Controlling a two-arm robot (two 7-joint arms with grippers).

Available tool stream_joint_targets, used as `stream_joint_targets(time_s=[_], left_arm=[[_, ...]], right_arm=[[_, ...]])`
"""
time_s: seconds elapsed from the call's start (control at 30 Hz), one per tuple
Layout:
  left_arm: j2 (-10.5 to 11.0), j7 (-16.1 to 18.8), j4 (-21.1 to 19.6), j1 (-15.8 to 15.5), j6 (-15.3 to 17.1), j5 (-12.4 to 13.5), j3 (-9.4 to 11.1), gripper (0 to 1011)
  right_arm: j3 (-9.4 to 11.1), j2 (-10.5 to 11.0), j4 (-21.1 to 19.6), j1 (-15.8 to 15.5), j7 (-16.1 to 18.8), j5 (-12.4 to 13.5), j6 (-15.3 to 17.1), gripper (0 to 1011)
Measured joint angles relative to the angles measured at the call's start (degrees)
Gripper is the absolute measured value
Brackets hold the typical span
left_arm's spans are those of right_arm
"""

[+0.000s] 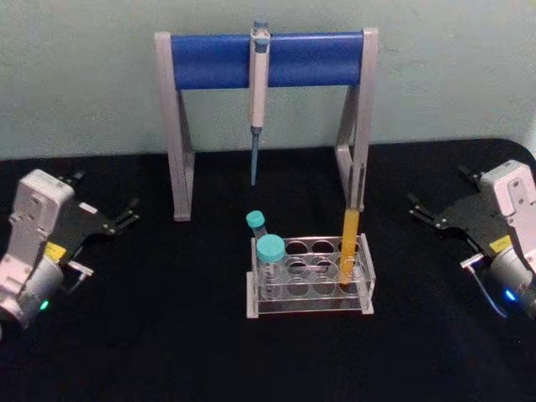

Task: Pick up the test tube from the test tube rack, shake it, then place it back into the test tube rack.

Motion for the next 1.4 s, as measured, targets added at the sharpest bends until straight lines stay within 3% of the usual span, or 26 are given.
stream_joint_targets(time_s=[0.17, 0.47, 0.67, 0.83, 1.13, 1.4], left_arm=[[0.0, 0.0, 0.0, 0.0, 0.0, 0.0, 0.0, 1001], [0.0, 0.0, 0.0, 0.0, 0.0, 0.0, 0.0, 1001], [0.0, 0.0, 0.0, 0.0, 0.0, 0.0, 0.0, 1002], [0.0, 0.0, 0.0, 0.0, 0.0, 0.0, 0.0, 1001], [0.0, 0.0, 0.0, 0.0, 0.0, 0.0, 0.0, 1001], [0.0, 0.0, 0.0, 0.0, 0.0, 0.0, 0.0, 1002]], right_arm=[[0.6, -0.2, -0.4, -0.6, 0.5, 0.1, 0.2, 1000], [2.5, 0.0, -3.8, -3.4, 4.5, 3.4, 1.6, 1000], [4.8, 0.9, -7.9, -6.6, 10.3, 9.5, 3.7, 1000], [5.9, 0.9, -9.0, -7.7, 14.5, 13.3, 4.7, 1000], [6.8, 0.3, -8.3, -6.9, 22.8, 18.8, 7.4, 1000], [6.7, -1.4, -5.3, -3.6, 27.5, 20.1, 9.1, 1000]])
